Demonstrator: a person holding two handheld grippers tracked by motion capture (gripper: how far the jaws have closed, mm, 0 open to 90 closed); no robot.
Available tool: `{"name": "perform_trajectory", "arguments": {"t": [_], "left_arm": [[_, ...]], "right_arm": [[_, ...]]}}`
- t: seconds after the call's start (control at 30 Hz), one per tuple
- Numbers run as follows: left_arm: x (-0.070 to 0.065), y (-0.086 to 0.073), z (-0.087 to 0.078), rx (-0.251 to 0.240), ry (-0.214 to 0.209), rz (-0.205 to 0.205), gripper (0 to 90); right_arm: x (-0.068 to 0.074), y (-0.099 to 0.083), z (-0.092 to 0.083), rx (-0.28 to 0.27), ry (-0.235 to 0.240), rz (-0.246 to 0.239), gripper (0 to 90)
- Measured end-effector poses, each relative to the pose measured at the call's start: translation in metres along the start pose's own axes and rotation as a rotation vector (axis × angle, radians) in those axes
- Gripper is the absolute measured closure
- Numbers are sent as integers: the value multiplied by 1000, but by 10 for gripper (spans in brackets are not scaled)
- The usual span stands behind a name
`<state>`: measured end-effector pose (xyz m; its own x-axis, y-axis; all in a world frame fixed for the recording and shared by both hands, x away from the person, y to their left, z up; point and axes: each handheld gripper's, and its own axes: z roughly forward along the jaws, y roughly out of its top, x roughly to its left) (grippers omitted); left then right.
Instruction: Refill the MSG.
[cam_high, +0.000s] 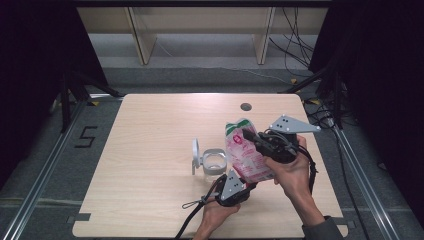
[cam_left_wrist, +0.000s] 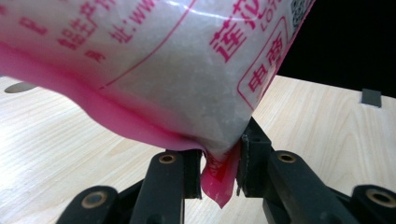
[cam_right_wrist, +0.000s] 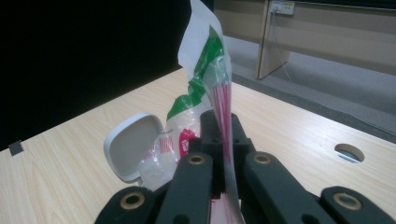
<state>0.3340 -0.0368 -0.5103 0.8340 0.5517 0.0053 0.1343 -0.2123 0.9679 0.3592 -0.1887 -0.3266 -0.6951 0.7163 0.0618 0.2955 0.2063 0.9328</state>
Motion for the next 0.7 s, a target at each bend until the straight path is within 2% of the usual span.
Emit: {"name": "perform_trajectory", "arguments": {"t": [0.03, 0.07, 0.1, 0.17, 0.2, 0.23, 0.27, 0.3, 0.33, 0.4, 0.43, 0.47, 0.5, 0.57, 0.6, 0.7], "left_arm": [[0, 0, 0, 6, 3, -6, 740], [-1, 0, 1, 3, 5, -11, 740], [-1, 0, 1, 3, 4, -10, 740], [-1, 0, 2, 0, 0, -13, 740], [-2, 0, 2, -5, -2, -18, 741], [-2, -1, 4, -14, -10, -22, 741], [-2, -1, 3, -10, -8, -21, 741], [-3, -1, 3, -3, -2, -23, 741], [-3, -1, 3, -5, 0, -29, 741], [-2, -2, 3, -1, -1, -31, 742], [-2, -2, 3, 0, 5, -34, 742], [-2, -2, 3, 1, 1, -32, 742], [-1, -3, 3, -7, 1, -36, 743], [0, -4, 4, -18, -1, -40, 743], [1, -4, 4, -17, 0, -40, 743], [2, -4, 3, -16, 1, -30, 744]], "right_arm": [[0, 0, 1, -6, -9, 6, 900], [-2, 1, 2, 2, -2, -17, 900], [-1, 1, 3, 4, 5, 6, 900], [-1, 2, 5, 12, 4, -7, 900], [1, 2, 5, 23, 0, 8, 900], [-1, 2, 7, 18, -2, -21, 900], [1, 2, 9, 20, -6, -2, 900], [0, 2, 10, 23, 3, -20, 900], [1, 2, 11, 33, 3, -2, 900], [1, 3, 14, 29, -4, -22, 900], [2, 3, 15, 35, -6, -13, 900], [1, 2, 17, 26, -6, -34, 900], [2, 3, 19, 35, 0, -20, 900], [2, 4, 22, 33, 2, -40, 900], [3, 4, 23, 41, 6, -16, 900], [4, 4, 29, 48, 8, -12, 900]]}}
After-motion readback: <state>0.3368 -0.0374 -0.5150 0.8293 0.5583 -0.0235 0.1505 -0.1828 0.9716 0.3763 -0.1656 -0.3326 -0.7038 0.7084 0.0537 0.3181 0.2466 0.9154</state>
